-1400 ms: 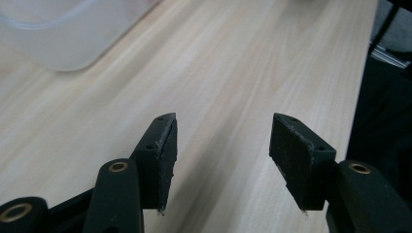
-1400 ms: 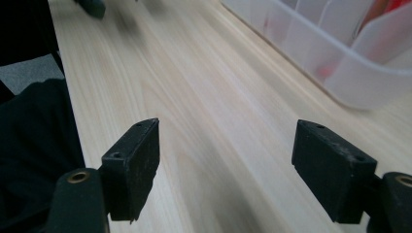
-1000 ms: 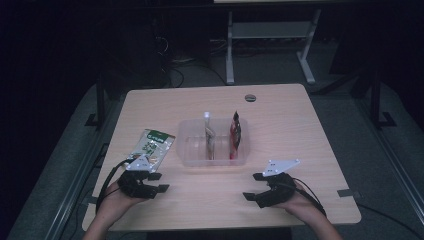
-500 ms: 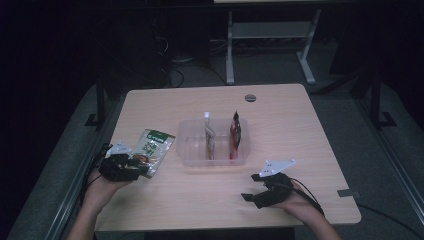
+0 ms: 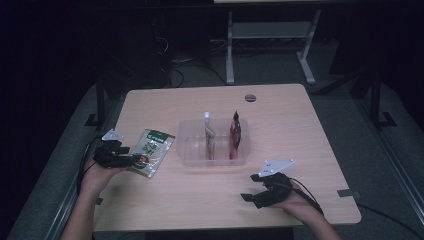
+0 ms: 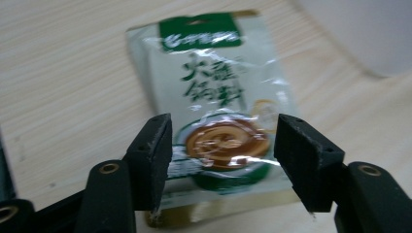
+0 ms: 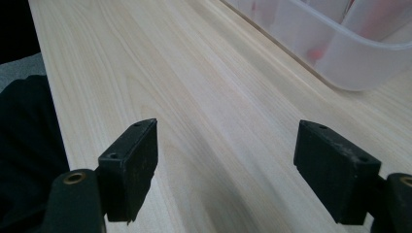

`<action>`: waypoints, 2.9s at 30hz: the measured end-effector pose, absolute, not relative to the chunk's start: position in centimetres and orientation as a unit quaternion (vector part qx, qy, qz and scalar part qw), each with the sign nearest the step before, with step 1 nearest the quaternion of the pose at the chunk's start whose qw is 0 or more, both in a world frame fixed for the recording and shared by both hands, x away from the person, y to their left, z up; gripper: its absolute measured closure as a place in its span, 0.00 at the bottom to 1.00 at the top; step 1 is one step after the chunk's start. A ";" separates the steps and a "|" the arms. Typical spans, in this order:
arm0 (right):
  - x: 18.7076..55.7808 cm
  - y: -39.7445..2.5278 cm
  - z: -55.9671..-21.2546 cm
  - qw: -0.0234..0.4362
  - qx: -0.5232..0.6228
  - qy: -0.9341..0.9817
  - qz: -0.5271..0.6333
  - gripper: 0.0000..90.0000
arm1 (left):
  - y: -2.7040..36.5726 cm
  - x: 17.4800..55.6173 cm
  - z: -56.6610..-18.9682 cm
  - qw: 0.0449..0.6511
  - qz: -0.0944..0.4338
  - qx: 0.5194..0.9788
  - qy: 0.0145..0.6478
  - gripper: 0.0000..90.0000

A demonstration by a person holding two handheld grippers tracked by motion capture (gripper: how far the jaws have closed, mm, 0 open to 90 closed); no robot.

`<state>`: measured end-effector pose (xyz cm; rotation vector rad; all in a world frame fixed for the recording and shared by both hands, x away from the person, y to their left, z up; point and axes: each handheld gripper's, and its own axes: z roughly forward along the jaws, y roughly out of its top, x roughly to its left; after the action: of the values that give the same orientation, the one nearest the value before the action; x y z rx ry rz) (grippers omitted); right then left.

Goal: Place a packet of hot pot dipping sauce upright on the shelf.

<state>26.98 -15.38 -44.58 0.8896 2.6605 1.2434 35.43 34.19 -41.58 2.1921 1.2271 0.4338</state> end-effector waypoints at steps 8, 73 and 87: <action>26.9 -15.4 -44.6 0.034 0.289 0.868 0.403 0.27 | 34.5 37.8 -43.3 0.280 0.148 0.816 0.484 0.40; 27.0 -17.7 -43.7 0.057 0.323 0.844 0.426 0.27 | 28.2 26.4 -41.5 0.385 -0.050 0.870 0.304 1.00; 27.0 -18.9 -43.0 0.067 0.344 0.826 0.442 0.27 | 19.0 29.4 -42.0 0.359 -0.084 0.905 0.213 1.00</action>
<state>26.98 -18.85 -43.01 1.0362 2.4891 1.3332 29.35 19.05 -41.98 2.3340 0.5495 -0.2177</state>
